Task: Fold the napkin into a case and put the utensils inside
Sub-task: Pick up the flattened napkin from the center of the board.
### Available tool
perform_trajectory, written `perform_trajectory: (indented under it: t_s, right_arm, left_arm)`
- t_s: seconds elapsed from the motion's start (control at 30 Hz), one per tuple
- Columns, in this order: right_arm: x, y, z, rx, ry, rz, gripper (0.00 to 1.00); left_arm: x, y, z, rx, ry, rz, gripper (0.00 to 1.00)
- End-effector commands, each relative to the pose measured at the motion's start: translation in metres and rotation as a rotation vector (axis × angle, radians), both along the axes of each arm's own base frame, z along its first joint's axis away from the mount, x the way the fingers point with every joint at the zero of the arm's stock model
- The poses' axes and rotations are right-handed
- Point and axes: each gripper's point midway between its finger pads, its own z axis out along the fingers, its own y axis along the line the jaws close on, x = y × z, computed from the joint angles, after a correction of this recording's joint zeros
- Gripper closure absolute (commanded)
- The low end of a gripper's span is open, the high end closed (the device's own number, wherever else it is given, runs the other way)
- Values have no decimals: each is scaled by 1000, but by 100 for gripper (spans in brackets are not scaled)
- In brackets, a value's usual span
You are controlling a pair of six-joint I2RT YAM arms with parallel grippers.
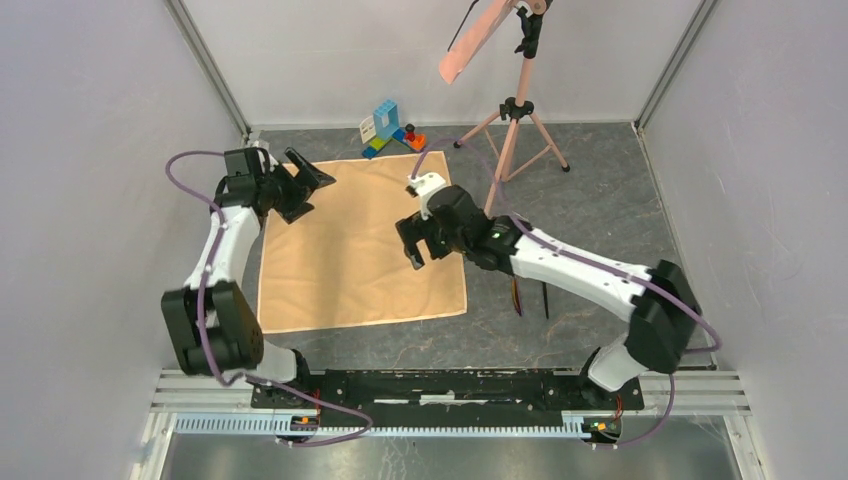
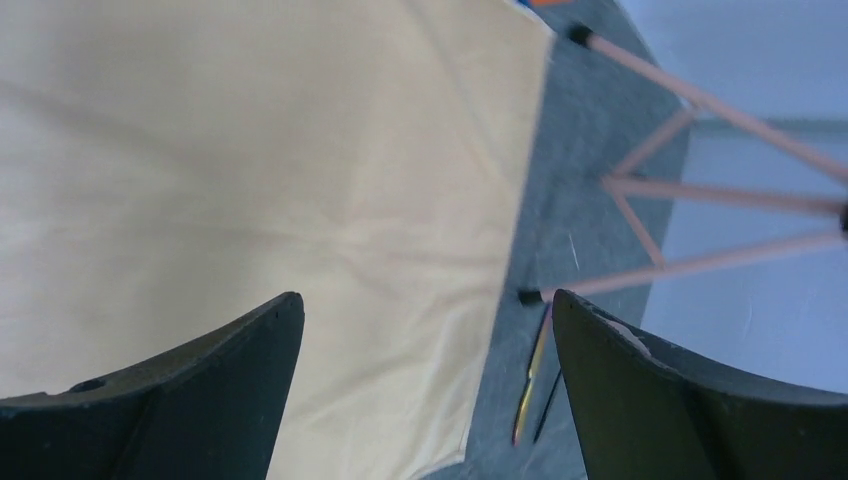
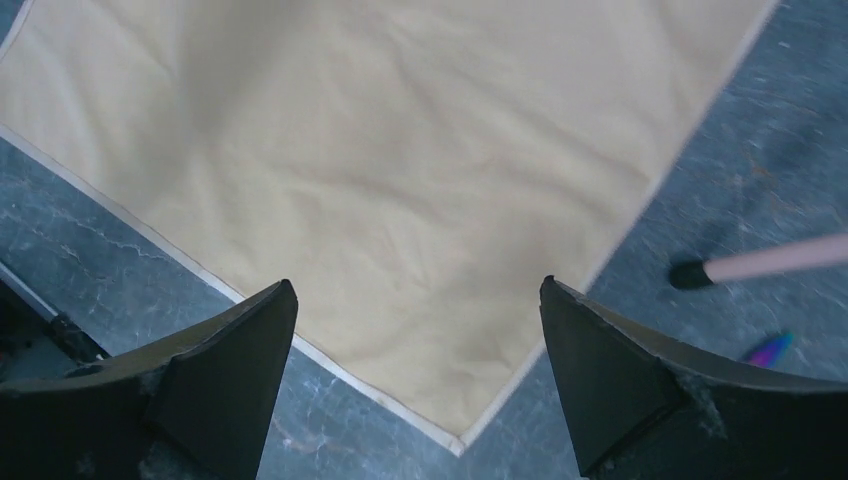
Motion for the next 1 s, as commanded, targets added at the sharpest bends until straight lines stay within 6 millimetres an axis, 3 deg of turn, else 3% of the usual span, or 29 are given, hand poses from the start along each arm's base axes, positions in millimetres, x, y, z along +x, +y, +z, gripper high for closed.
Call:
perform_trajectory:
  t_s: [0.0, 0.13, 0.2, 0.3, 0.43, 0.57, 0.67, 0.77, 0.97]
  right_arm:
    - [-8, -50, 16, -14, 15, -202, 2]
    - [-9, -86, 10, 18, -35, -359, 2]
    - [-13, -108, -6, 36, 27, -503, 2]
    - [-23, -101, -30, 81, 165, -432, 2]
    - [-38, -94, -55, 23, 323, -476, 5]
    - [-63, -75, -90, -106, 521, -495, 10]
    - [-76, -62, -97, -236, 564, -497, 10]
    - [-86, -69, -106, -317, 594, -572, 13]
    - [-122, -92, -138, -380, 749, -729, 37]
  left_arm:
    - [-40, -42, 30, 60, -201, -291, 0]
    - [-56, -52, 36, 116, -237, -336, 0]
    - [-60, -55, 45, 162, -255, -346, 0]
    - [-65, -53, 51, 202, -266, -329, 0]
    - [-70, -61, 58, 167, -288, -343, 0]
    - [-73, -69, 60, 135, -295, -372, 0]
    - [-75, -75, 64, 116, -310, -396, 0]
    - [-77, -74, 68, 131, -325, -390, 0]
    - [-78, -73, 69, 139, -325, -388, 0]
